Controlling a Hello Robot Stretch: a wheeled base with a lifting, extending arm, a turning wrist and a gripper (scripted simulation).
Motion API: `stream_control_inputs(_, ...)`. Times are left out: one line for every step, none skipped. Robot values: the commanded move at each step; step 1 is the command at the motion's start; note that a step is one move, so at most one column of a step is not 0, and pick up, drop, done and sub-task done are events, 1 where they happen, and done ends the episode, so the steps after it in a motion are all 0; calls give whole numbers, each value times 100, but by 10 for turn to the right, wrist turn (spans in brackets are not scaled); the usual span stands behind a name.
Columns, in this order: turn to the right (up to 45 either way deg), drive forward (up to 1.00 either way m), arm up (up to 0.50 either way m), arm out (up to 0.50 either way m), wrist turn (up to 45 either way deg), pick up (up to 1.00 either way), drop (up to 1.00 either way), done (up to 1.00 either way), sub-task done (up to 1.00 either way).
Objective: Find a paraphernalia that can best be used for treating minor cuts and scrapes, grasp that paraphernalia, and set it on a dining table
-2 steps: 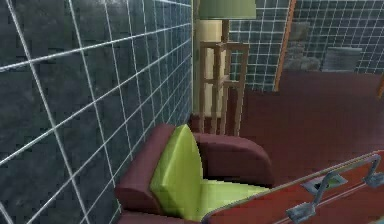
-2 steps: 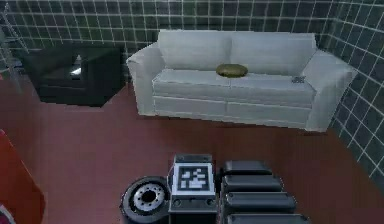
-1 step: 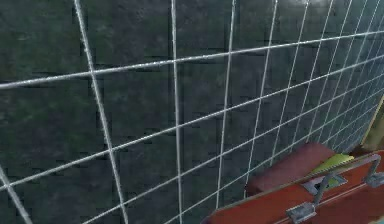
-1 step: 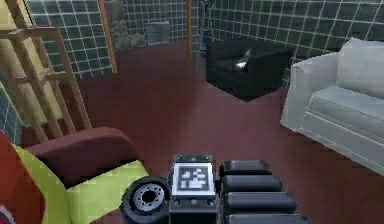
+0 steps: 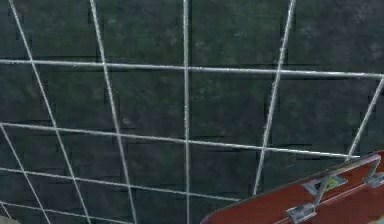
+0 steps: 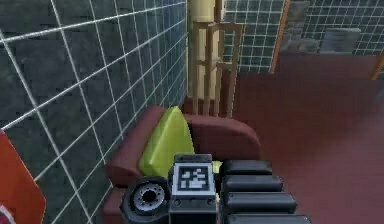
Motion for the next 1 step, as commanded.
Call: stream_control_inputs(-90, 0, 0, 0, 0, 0, 0, 0, 0)
